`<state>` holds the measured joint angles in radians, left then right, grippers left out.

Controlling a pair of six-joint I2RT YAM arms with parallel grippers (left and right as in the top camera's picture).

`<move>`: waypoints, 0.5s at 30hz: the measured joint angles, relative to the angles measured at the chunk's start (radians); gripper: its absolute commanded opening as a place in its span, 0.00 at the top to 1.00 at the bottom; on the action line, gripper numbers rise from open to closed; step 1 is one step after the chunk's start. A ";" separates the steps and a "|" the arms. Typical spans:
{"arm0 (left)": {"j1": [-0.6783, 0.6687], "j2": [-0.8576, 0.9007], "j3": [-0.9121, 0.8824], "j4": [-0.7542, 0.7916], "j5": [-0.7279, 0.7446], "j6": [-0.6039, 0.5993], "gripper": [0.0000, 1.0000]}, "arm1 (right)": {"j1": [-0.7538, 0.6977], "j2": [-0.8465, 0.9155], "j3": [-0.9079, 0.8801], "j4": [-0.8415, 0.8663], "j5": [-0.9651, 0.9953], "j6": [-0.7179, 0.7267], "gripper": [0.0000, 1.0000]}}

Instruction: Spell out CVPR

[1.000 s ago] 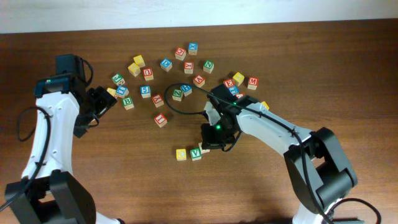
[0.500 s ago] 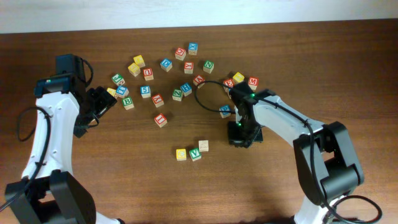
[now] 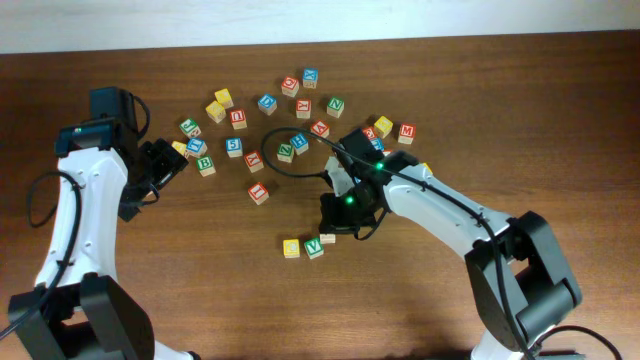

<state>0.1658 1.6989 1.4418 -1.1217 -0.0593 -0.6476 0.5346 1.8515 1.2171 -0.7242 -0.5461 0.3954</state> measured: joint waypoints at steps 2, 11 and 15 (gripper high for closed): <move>0.000 0.000 0.000 0.000 0.000 0.000 0.01 | 0.000 0.001 -0.052 0.041 0.004 0.013 0.96; 0.000 0.000 0.000 -0.001 0.000 0.000 0.01 | -0.029 -0.024 -0.081 0.004 0.089 0.024 0.96; 0.000 0.000 0.000 -0.001 0.000 0.000 0.01 | -0.096 -0.036 -0.079 -0.044 0.140 0.022 0.96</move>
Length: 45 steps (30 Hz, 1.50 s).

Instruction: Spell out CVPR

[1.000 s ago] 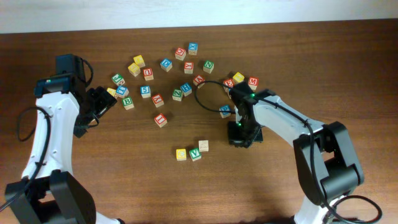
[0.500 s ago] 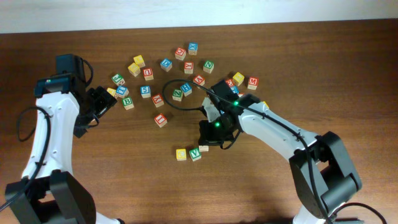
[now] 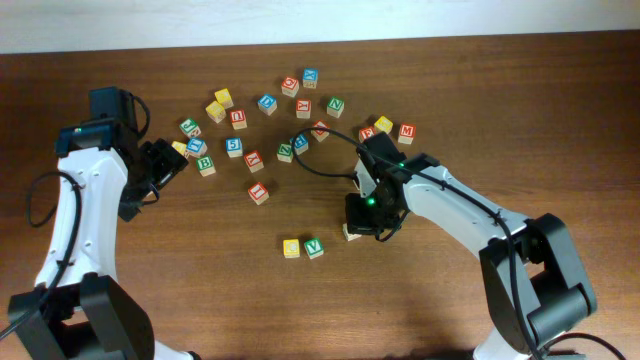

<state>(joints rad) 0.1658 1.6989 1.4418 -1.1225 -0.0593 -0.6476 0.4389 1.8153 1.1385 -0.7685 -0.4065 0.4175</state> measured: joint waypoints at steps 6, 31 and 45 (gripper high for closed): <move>0.000 0.000 0.000 -0.001 0.000 0.000 0.01 | -0.016 -0.005 -0.001 -0.024 0.154 -0.010 0.96; 0.000 0.000 0.000 -0.006 0.000 0.000 0.01 | 0.209 0.108 0.189 -0.185 0.394 0.152 0.51; 0.000 0.000 0.000 -0.007 0.000 0.000 0.01 | -0.062 0.153 0.188 -0.232 -0.075 -0.160 0.81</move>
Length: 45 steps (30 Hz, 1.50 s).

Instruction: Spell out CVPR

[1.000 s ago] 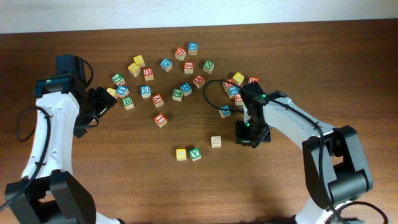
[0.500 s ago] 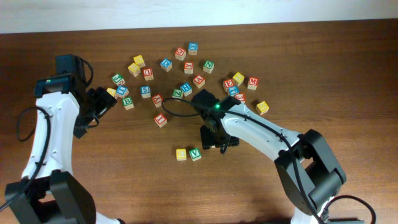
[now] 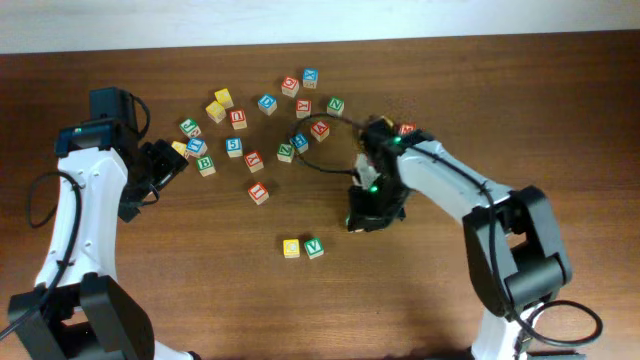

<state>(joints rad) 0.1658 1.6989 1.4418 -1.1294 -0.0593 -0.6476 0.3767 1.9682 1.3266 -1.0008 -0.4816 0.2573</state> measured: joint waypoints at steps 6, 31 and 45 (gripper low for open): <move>0.000 0.000 0.000 0.000 0.000 0.000 0.01 | -0.233 0.004 -0.262 0.140 -0.454 -0.315 0.76; 0.000 0.000 0.000 -0.004 0.005 0.000 0.01 | -0.126 -0.047 -0.191 -0.018 -0.008 0.079 0.96; 0.000 0.000 0.000 -0.004 0.004 0.000 0.01 | -0.113 -0.066 -0.199 0.308 -0.041 -0.077 0.96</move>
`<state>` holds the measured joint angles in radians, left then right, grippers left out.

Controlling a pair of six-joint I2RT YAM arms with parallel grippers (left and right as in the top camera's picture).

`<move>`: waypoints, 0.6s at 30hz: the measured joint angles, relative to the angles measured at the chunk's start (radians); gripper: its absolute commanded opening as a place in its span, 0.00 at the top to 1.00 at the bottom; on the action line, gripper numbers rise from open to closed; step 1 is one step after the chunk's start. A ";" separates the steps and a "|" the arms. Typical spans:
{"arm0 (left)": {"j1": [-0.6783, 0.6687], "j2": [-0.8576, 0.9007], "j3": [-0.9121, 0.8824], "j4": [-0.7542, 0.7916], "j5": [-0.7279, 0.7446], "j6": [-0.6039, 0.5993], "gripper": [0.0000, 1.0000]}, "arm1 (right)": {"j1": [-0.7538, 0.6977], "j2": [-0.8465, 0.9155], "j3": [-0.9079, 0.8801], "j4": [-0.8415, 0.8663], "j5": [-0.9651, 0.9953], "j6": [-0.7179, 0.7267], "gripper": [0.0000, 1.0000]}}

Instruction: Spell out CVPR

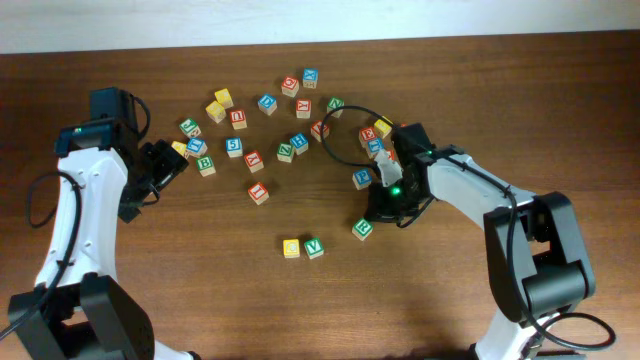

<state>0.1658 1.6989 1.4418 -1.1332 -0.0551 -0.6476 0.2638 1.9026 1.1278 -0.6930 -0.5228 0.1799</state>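
A yellow C block (291,248) and a green V block (314,247) lie side by side at the front middle of the table. A green-faced block (362,229) lies to their right, apart from the V. My right gripper (377,213) is just up and right of it, fingertips close to the block; the overhead view does not show whether they grip it. A blue block (361,178) lies behind the gripper. My left gripper (168,164) stands open at the far left beside a yellow block (180,148).
Several lettered blocks (258,192) in red, blue, green and yellow are scattered across the back middle of the table. A black cable (340,125) loops over some of them by the right arm. The table's back edge (320,40) meets a white wall.
My right gripper has moved right and a little back. A green-faced block now shows below its tips, and a blue block shows behind it. The left arm has not moved.
My right gripper first stood over a block just right of the V. Half a second later both gripper and block were farther right. Then the arm covered the spot. Now a green-faced block lies well right of the V. The C, the V and the left arm stayed put.
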 measured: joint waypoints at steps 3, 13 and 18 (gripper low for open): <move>0.000 0.000 0.000 0.000 0.000 0.000 0.01 | 0.076 0.000 0.000 0.003 -0.048 -0.020 0.96; 0.000 0.000 0.000 0.000 0.001 0.000 0.01 | 0.026 0.006 0.155 -0.365 0.093 0.095 0.96; 0.000 0.000 0.000 0.000 0.001 0.000 0.01 | 0.147 0.008 0.040 -0.214 0.100 0.223 0.96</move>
<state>0.1658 1.6989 1.4414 -1.1332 -0.0544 -0.6476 0.4110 1.9102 1.1683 -0.9073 -0.4225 0.4030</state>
